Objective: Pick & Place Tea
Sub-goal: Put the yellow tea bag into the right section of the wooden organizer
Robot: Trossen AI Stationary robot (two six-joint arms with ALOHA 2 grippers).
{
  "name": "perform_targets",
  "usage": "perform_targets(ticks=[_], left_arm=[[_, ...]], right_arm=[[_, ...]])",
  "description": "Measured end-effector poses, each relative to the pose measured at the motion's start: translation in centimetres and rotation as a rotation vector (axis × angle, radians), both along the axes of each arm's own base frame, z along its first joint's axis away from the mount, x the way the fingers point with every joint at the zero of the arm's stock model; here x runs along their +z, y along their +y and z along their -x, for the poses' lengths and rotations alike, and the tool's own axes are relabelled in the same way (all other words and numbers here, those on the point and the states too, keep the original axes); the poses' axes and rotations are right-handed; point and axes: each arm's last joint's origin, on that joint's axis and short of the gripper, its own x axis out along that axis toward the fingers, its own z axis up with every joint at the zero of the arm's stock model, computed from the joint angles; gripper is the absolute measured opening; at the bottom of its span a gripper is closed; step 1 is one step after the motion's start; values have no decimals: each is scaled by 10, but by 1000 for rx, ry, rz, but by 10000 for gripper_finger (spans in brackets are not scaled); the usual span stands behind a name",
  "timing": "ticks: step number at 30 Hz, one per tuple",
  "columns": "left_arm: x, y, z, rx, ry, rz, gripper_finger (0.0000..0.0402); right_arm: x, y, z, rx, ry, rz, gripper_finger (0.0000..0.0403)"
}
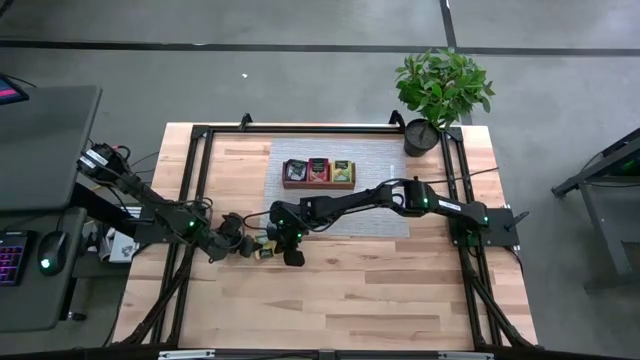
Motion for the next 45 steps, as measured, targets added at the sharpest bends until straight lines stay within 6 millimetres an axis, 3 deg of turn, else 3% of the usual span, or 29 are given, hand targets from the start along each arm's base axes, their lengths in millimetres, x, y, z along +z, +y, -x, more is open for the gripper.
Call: perform_targets(ticks=[7,16,18,23,33,45], left_arm=[[-1,2,0,-3,-7,-62,167],[-2,3,1,-13,4,-94,24],[-2,3,1,-22,9,-104,7],[-3,3,2,-61,25,-148,2],[-3,3,3,-112,30,-182,0],[19,-3,-6,-258,-179,-282,0]], right_arm=[[1,0,-1,-1,-14,0,0],[1,0,-1,-8,-13,2,0],[1,0,-1,-21,-7,-6,0],[1,0,-1,-60,11,-34,0],[20,0,5,-133,87,-91,1],[68,4,24,-119,153,-116,11]])
